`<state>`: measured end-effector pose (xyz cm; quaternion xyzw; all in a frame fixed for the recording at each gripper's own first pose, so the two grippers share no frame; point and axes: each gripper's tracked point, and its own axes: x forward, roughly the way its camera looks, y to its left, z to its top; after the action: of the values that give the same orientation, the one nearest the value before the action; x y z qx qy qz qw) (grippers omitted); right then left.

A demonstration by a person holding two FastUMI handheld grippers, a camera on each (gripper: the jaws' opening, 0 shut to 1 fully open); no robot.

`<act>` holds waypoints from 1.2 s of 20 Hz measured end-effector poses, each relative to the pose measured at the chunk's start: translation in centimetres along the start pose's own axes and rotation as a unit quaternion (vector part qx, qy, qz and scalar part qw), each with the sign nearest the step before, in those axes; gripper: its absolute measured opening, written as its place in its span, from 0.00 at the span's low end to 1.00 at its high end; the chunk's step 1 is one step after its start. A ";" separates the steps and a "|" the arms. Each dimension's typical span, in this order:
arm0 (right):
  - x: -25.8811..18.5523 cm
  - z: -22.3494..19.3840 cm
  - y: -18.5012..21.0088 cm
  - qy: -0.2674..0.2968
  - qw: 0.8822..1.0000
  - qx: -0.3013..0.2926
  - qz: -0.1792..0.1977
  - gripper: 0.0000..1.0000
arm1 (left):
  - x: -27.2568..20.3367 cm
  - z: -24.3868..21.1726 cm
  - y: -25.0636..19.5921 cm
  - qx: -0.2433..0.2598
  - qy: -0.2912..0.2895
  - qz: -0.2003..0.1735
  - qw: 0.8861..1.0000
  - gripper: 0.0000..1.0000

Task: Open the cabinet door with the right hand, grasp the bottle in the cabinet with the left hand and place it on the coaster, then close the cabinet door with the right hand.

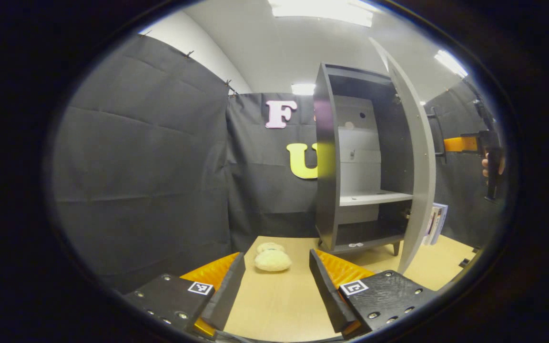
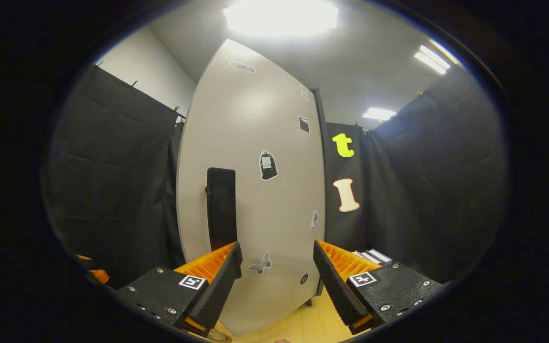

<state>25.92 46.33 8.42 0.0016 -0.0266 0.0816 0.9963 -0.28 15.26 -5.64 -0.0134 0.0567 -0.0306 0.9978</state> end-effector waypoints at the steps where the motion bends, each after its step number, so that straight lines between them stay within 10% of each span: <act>1: 0.2 -0.3 0.2 0.002 1.000 -0.003 0.003 0.93 | 0.0 -0.1 0.1 -0.001 0.001 0.002 1.000 0.81; 14: -0.3 -1.6 -0.8 0.002 1.000 -0.005 0.002 0.94 | 1.4 0.9 -1.0 0.006 0.000 -0.002 1.000 0.81; 24: -2.1 -1.3 -9.0 -0.005 1.000 0.000 -0.008 0.94 | 2.8 4.4 -9.4 -0.006 -0.019 0.001 1.000 0.81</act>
<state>25.40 37.13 7.03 0.0018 -0.0317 0.0738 0.9968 2.45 5.77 -1.33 -0.0202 0.0380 -0.0293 0.9986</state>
